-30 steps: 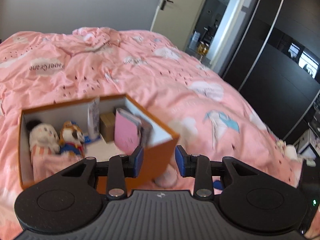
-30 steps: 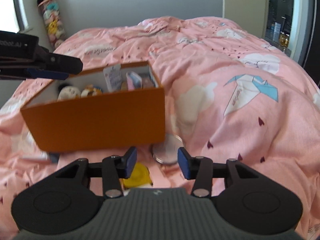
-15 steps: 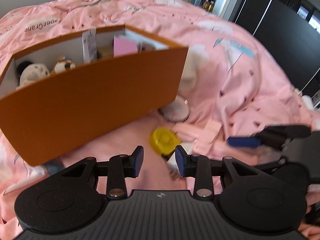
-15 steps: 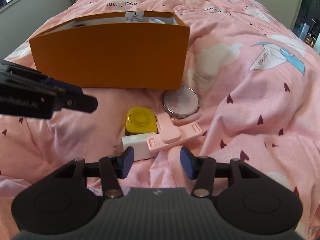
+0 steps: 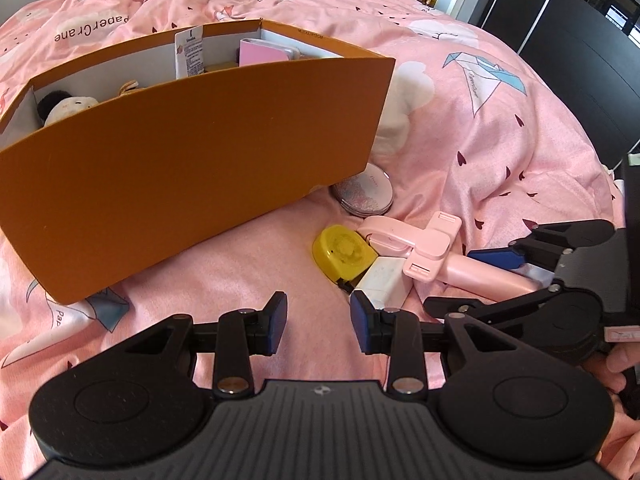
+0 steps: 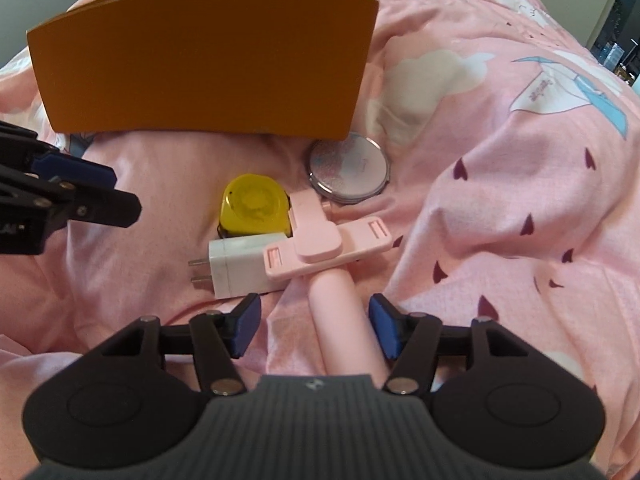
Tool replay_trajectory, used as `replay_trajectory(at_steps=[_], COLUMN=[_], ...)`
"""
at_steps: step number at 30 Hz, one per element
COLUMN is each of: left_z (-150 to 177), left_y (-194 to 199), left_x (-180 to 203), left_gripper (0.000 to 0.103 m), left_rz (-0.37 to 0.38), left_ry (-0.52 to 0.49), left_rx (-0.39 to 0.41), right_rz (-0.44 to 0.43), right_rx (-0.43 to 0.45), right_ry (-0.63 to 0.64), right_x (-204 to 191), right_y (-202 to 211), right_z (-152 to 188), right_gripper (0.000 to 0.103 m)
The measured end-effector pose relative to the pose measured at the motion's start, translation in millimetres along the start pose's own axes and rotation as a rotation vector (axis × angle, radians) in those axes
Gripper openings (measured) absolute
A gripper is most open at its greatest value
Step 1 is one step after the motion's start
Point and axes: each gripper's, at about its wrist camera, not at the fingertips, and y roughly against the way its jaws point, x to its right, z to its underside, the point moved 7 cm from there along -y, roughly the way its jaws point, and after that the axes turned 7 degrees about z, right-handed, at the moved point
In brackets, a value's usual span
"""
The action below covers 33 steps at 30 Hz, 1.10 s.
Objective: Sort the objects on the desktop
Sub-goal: 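Move both tools toward the pink selfie stick and yellow tape measure, then grasp the white charger with the left tool while the right tool grasps the pink selfie stick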
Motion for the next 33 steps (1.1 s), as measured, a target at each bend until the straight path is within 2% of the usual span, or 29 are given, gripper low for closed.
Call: replay_trajectory(at_steps=[2, 4, 8, 11, 19, 23, 26, 28, 33], left_z=[0, 0, 0, 1, 4, 2, 1, 0, 0], left_y=[0, 0, 2, 2, 2, -7, -23, -34, -61], left_x=[-1, -2, -3, -3, -3, 8, 22, 28, 30], left_gripper=[0.039, 0.039, 0.039, 0.039, 0.039, 0.039, 0.04, 0.052, 0.052], left_rz=[0.002, 0.005, 0.003, 0.003, 0.016, 0.034, 0.093, 0.126, 0.102], left_ry=[0.013, 0.028, 0.036, 0.039, 0.042, -0.031, -0.093, -0.119, -0.161], left_rx=[-0.001, -0.003, 0.0, -0.002, -0.007, -0.031, -0.067, -0.082, -0.129], right_rz=[-0.009, -0.001, -0.005, -0.061, -0.112, -0.093, -0.045, -0.039, -0.058], right_rx=[-0.009, -0.007, 0.0, -0.002, 0.011, 0.054, 0.084, 0.082, 0.054], right_ry=[0.001, 0.0, -0.028, -0.044, -0.111, -0.139, -0.122, -0.127, -0.133], right_x=[-1, 0, 6, 5, 10, 24, 33, 39, 45], right_y=[-5, -6, -3, 3, 20, 31, 33, 29, 16], right_z=[-1, -1, -1, -2, -9, -18, -25, -28, -27], right_gripper=[0.063, 0.056, 0.033, 0.029, 0.029, 0.029, 0.029, 0.029, 0.029])
